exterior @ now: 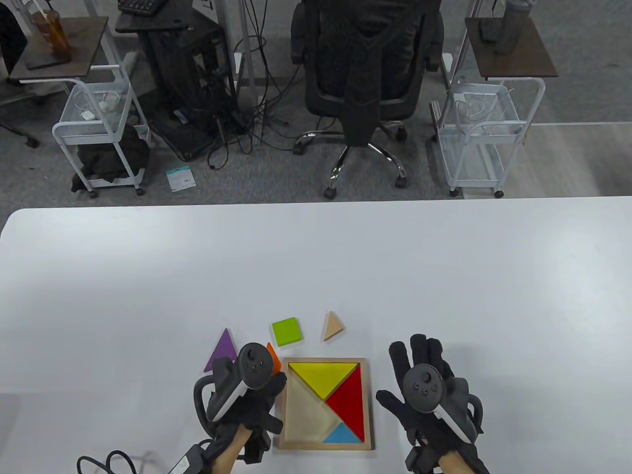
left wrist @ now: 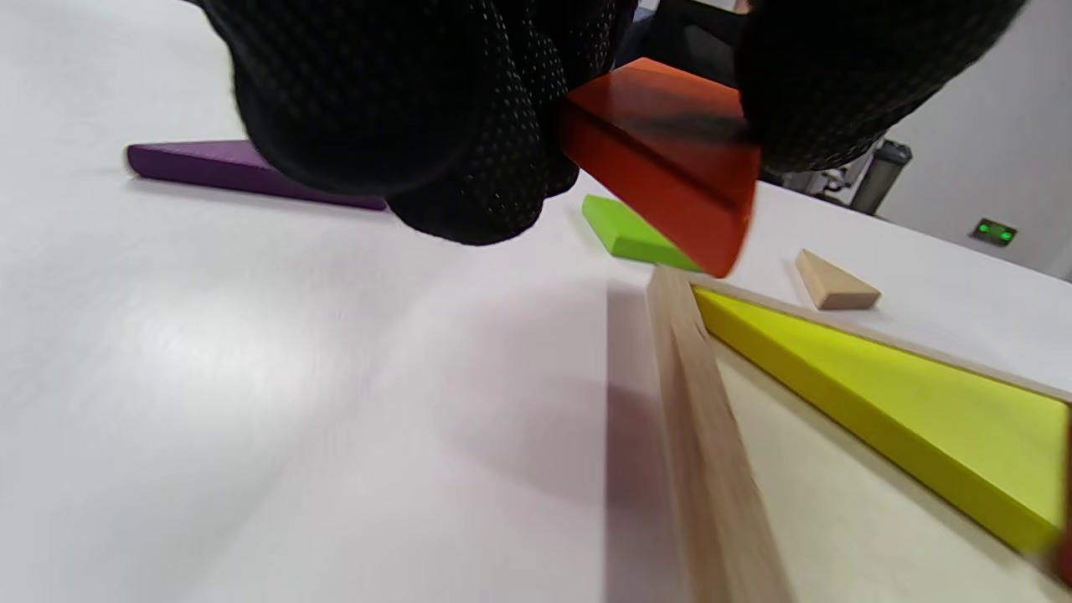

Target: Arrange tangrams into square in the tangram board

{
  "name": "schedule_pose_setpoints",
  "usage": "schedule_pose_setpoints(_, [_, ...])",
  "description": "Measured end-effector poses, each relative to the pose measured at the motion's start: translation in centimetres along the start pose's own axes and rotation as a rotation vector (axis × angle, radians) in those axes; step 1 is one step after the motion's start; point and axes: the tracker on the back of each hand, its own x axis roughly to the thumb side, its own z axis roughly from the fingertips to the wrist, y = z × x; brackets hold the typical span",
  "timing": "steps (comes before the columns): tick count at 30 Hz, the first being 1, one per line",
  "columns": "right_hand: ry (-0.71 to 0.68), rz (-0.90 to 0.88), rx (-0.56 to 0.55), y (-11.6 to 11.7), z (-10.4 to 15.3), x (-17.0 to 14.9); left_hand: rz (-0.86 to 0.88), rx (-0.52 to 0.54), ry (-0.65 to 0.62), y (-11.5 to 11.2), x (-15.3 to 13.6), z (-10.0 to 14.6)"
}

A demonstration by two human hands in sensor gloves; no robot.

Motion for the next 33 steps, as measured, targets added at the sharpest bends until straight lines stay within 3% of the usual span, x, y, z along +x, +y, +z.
schedule_pose_setpoints(5, [-0.003,0.008,-0.003,0.1,0.0,0.1,-0.081,-0.023,0.023,-1.4,2.3,0.9])
schedule_pose_setpoints(12, [-0.020,0.017,-0.009,0.1,0.2,0.3,-0.369,-0.035,0.009,-4.0,6.8,0.2])
schedule_pose_setpoints(24, [-0.037,0.012,-0.009,0.2,0.2,0.4,-0.646,-0.081,0.054,-5.6,9.2,-0.9])
schedule_pose_setpoints(33, [-0.049,0.023,-0.007,0.3,0.3,0.5,-0.635,-0.138,0.060,-5.3,8.9,-1.0])
